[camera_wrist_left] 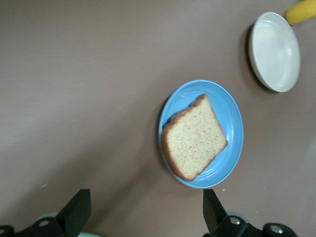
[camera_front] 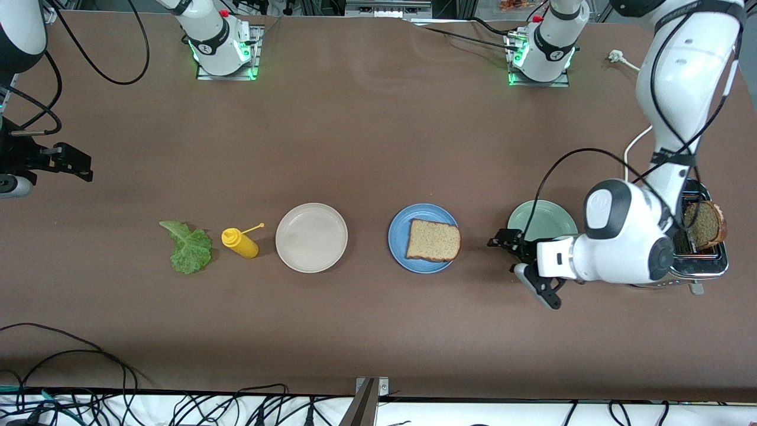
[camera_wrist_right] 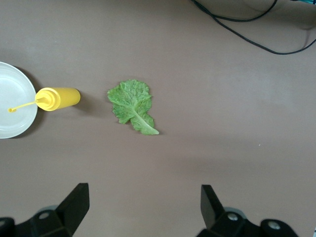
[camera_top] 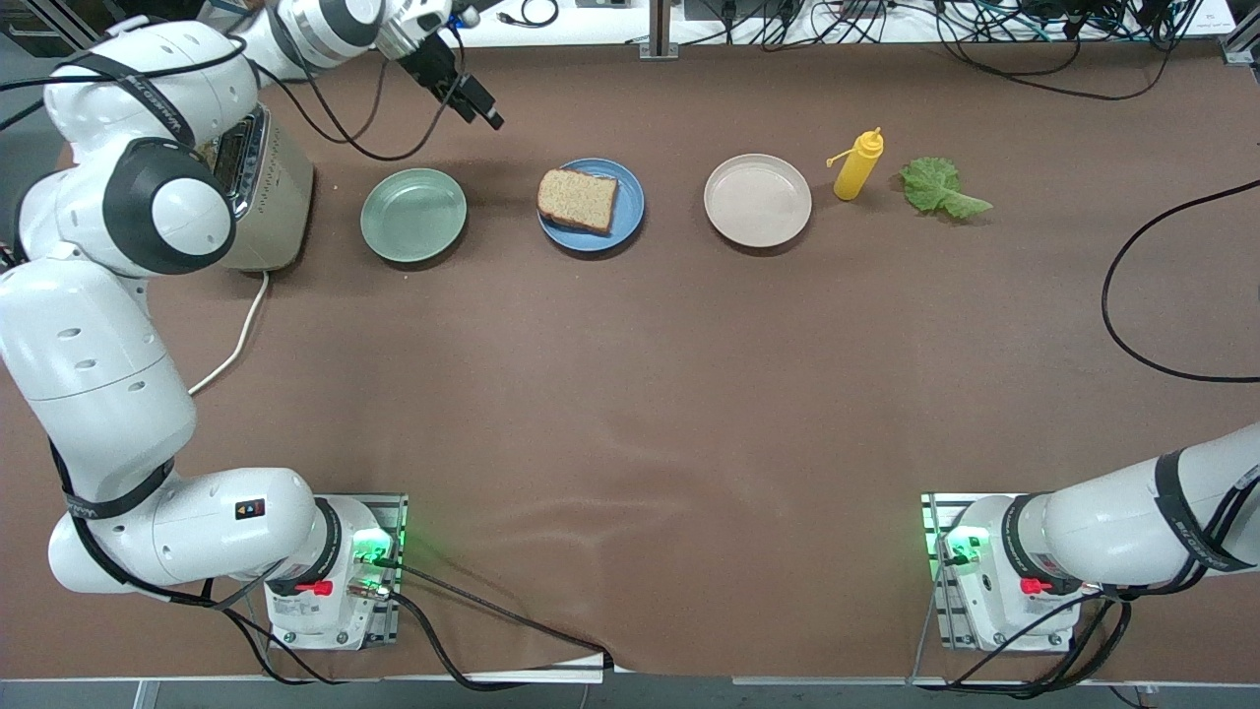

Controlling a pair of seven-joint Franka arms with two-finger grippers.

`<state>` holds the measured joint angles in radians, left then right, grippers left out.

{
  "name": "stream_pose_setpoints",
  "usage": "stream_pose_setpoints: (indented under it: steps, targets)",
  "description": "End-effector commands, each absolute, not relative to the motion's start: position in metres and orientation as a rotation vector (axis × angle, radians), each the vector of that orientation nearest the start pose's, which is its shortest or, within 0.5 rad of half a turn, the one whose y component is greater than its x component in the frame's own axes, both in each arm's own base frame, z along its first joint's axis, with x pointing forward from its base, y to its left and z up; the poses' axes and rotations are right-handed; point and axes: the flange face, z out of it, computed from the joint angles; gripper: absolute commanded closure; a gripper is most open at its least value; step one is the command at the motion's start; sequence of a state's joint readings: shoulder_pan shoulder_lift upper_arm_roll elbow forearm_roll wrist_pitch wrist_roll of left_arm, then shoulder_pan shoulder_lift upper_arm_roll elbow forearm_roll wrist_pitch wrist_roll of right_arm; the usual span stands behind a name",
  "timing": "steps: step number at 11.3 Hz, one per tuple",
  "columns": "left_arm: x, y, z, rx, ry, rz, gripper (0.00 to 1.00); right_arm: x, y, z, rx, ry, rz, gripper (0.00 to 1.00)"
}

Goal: Make sandwich in blue plate with both arms
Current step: 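Open the left gripper and withdraw it toward the toaster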

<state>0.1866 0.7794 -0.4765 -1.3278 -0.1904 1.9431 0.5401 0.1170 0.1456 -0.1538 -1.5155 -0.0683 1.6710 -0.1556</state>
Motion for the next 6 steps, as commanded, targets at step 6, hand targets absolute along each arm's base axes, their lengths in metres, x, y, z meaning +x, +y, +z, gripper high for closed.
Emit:
stream_pose_setpoints:
  steps: [6]
  targets:
    - [0.677, -0.135, 0.455, 2.945, -0.702, -0.068, 0.00, 0.622, -0.025, 0.553, -3.212, -0.265, 0.006, 0.00]
